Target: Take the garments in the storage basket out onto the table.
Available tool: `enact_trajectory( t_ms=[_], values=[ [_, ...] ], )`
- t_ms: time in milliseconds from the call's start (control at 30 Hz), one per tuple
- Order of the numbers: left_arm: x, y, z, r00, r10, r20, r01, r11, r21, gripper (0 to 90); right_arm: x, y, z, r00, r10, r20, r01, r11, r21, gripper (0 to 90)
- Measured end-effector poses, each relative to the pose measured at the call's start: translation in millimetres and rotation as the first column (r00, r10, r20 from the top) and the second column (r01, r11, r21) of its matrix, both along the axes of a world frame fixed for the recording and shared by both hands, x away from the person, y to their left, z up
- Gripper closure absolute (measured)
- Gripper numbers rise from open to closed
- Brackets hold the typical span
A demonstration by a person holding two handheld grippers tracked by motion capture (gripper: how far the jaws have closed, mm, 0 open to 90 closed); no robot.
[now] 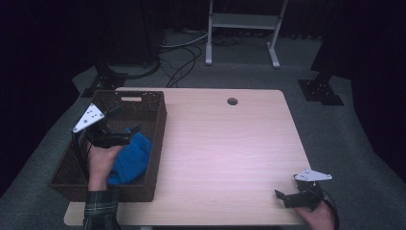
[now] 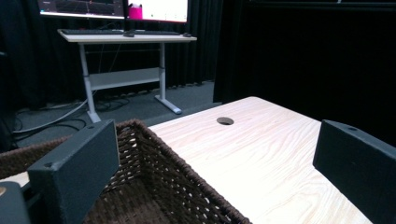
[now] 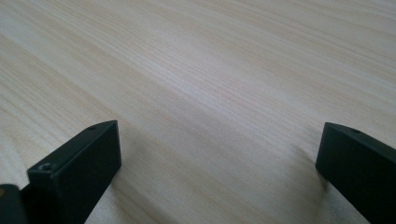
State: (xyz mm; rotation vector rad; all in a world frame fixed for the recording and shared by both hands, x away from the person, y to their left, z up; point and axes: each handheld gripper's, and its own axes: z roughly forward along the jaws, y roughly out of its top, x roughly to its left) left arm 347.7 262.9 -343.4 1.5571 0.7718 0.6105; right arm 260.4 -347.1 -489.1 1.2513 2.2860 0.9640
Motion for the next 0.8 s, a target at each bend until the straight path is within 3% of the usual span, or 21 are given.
enact_trajectory(
  t_ms=[800],
  values=[
    [-1.3, 20.1, -4.9, 0.9982, 0.058, -0.016, -0.058, 0.9983, -0.004, 0.1, 0.0, 0.0, 0.0, 1.0, 0.0, 0.0, 0.0, 1.0, 0.0, 0.0]
  ],
)
